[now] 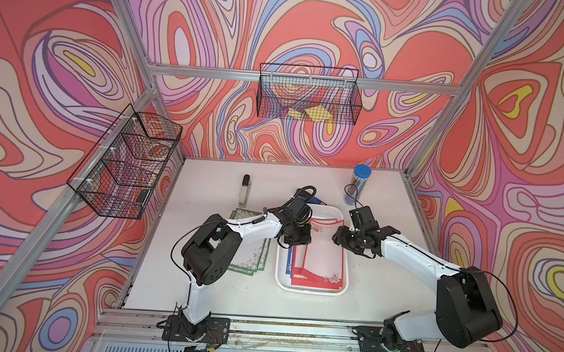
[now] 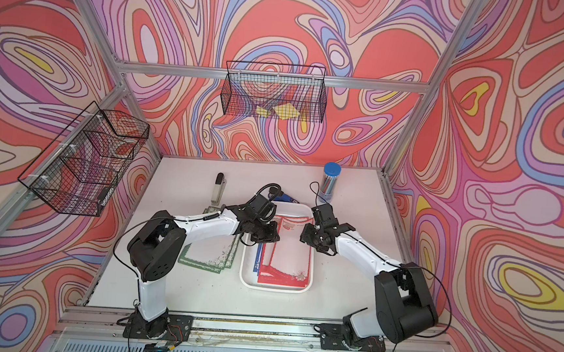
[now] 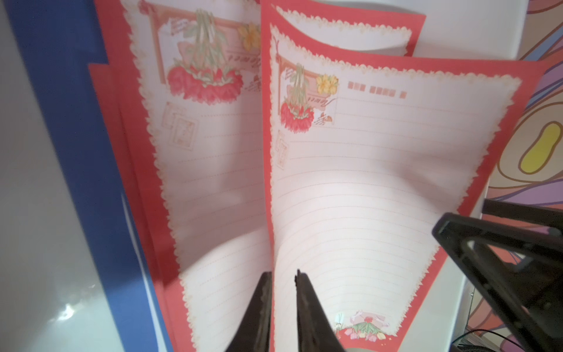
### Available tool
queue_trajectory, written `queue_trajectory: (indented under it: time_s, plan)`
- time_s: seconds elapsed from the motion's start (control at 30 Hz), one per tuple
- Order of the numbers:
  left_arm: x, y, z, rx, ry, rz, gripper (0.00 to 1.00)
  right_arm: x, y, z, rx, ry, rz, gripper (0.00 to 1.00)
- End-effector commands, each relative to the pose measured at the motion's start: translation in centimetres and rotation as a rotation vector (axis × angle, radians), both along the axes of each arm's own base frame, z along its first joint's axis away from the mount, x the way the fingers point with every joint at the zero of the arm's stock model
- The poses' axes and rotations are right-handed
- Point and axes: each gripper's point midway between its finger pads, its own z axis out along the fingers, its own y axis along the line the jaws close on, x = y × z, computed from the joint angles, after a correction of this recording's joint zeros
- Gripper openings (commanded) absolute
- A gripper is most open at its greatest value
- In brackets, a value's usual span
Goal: Take out the stationery paper from the storage box
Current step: Pick up the stationery paper from the storage box.
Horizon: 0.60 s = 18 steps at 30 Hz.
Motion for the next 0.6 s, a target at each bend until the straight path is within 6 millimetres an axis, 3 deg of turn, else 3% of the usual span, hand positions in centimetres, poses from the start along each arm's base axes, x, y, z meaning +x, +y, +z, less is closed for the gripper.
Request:
queue_trajectory:
  time_s: [0.0,0.2,0.57]
  plan:
    - [-0.5,-0.7,0.1,-0.05,0.035,-0.004,0.16,0.3,-0.4,1.0,-0.006,-0.026,-0.021,0.56]
    - [-1.0,-1.2,-1.2,-0.074,0.093,-0.002,0.22,0.3,-0.4,1.1,-0.005,-0.028,-0.021,0.56]
    - [-1.5,-1.4,-2.4,-0.098,0.141,0.0,0.2,0.4,-0.4,1.3,-0.001,-0.031,-0.022,0.55]
